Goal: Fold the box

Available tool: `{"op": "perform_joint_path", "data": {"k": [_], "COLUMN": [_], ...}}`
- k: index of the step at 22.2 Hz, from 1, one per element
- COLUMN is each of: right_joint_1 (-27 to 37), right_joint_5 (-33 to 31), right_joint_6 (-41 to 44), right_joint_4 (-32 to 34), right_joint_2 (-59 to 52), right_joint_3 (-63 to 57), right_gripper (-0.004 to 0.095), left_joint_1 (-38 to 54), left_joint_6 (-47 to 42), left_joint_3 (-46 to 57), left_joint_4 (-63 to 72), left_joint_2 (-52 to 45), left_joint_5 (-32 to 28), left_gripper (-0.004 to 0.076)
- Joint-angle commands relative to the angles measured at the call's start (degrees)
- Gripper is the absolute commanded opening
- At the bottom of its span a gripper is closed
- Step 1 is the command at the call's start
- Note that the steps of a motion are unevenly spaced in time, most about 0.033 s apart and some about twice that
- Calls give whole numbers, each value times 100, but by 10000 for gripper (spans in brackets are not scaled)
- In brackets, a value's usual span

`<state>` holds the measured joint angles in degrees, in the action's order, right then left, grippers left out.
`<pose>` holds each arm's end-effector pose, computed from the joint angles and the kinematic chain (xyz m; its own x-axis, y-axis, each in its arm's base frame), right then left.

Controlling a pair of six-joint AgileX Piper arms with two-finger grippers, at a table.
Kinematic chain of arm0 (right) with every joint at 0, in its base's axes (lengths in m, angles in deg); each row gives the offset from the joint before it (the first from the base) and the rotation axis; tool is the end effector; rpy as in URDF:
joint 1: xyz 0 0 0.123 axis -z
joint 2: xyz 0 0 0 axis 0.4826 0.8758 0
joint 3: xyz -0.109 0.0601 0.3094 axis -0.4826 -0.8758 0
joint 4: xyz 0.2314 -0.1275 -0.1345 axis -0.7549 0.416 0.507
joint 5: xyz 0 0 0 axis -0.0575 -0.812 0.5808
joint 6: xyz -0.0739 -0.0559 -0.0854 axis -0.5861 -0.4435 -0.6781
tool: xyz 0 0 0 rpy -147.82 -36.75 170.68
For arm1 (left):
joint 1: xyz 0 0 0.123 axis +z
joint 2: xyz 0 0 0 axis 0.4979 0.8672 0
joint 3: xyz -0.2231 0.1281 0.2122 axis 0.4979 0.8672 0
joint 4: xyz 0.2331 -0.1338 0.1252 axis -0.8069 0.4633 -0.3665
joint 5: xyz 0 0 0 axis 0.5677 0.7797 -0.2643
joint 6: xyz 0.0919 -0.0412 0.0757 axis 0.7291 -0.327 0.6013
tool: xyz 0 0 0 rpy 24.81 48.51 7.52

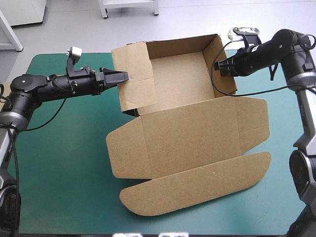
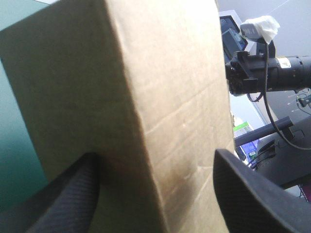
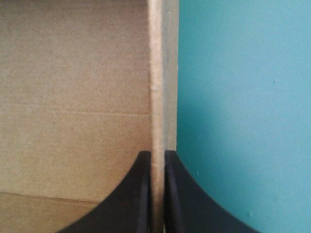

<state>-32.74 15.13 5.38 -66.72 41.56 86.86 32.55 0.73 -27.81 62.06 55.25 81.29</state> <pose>0.4585 0.0801 0.4371 -0.7866 -0.0937 -0.6104 -0.3280 0.9009 0.2844 0.3792 -0.0943 0.4145 -0.7495 -0.2217 -0.6238 0.4927 0.4425 -0.7493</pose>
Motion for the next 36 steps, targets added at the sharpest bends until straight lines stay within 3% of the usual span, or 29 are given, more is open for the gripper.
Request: {"op": "perform_joint_path", "data": {"k": [1, 4, 13, 18, 22, 25, 29, 33, 36], "right_joint_1": [-247, -562, -649, -649, -649, -676, -1103, -1411, -1610], "right_joint_5": [277, 361, 399, 388, 399, 434, 569, 606, 497], "right_joint_6": [251, 507, 626, 626, 665, 765, 1085, 1253, 1450], "right_joint_4": [231, 759, 699, 690, 727, 764, 1532, 1686, 2147], "right_joint_2": [-280, -279, -279, -279, -279, -279, -279, -279, -279], "right_joint_3": [155, 155, 155, 155, 155, 155, 155, 155, 155], "right_gripper": [-7, -7, -7, -5, -3, -3, -3, -3, -3], "left_joint_1": [-196, -307, -815, -1053, -1165, -1390, -1642, -1967, -2192], "left_joint_6": [-52, -96, -1394, -1885, -2241, -3023, -3639, -4008, -4668], "left_joint_3": [-145, -167, -274, -299, -502, -632, -756, -1014, -1024], "left_joint_4": [480, 262, -1917, -2331, -2816, -3793, -4336, -4653, -5709], "left_joint_2": [-252, -252, -252, -252, -242, -231, -143, 291, 415], "left_joint_5": [-207, -470, -1276, -1719, -1796, -1920, -2221, -2181, -2024], "left_gripper": [486, 484, 483, 476, 451, 445, 445, 440, 400]}}
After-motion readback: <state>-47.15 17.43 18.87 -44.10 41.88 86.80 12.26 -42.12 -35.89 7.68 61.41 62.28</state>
